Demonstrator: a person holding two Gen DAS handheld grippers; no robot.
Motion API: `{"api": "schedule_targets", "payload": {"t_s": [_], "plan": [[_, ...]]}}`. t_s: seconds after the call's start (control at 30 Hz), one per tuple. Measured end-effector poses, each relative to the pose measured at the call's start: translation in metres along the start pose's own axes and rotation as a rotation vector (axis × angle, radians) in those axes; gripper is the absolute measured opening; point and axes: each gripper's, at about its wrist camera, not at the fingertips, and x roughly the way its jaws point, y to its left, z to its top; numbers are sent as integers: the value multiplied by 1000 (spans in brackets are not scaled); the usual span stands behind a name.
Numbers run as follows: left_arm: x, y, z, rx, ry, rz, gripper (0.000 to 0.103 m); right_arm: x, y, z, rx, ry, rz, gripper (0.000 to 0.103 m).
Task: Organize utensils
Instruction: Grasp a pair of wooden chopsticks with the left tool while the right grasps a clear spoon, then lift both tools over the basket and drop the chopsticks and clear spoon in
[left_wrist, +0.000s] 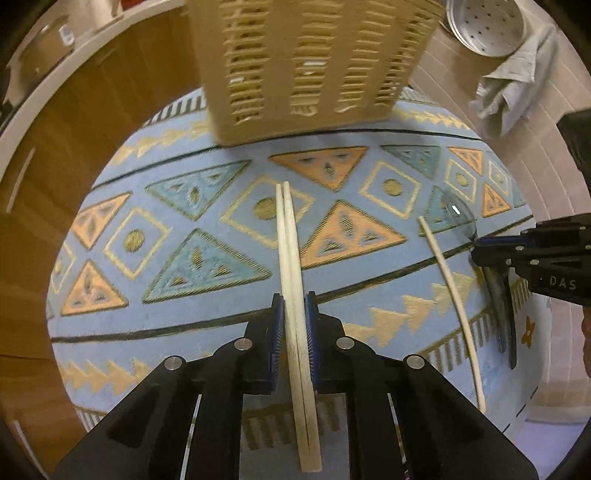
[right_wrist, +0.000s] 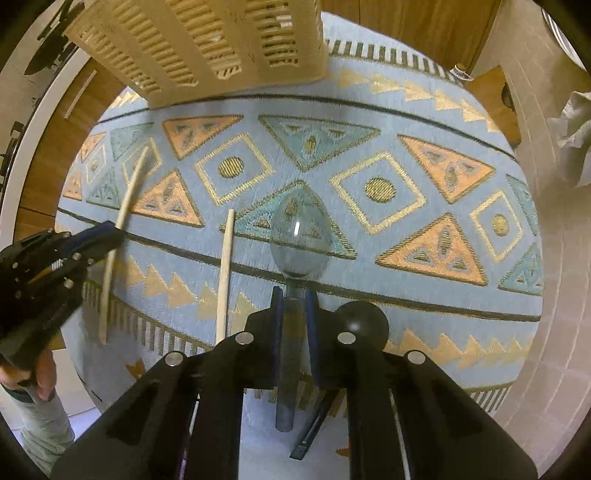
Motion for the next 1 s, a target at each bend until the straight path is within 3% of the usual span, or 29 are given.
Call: {"api": "schedule_targets", "payload": {"t_s": [0.13, 0.2, 0.27, 0.37, 0.47, 0.57, 0.63, 0.77, 1.0], "plan": [[1, 0, 5, 12, 32, -34, 14, 1, 5, -1, -19, 13, -3, 11], [2, 0, 7, 27, 61, -78, 28, -1, 1, -1, -21, 28, 0, 11], [5, -1, 11, 42, 83, -90, 30, 0, 1, 3, -28, 37, -2, 11], [9, -10, 21, 95, 117, -61, 29, -1, 3, 2, -43, 37, -10, 11], [12, -15, 20, 151, 138, 15, 11, 1, 4, -1, -55, 29, -18, 11], [10, -12, 19, 122, 120, 10, 10, 0, 5, -6, -65, 8, 5, 10], [2, -7, 15, 114, 65, 16, 9, -8, 6, -10, -69, -35, 40, 10], [-37, 0, 7, 68, -127, -32, 9, -40, 10, -16, -102, -158, 122, 10], [-146, 4, 14, 9, -564, -67, 9, -142, 25, -18, -194, -557, 217, 10]]}}
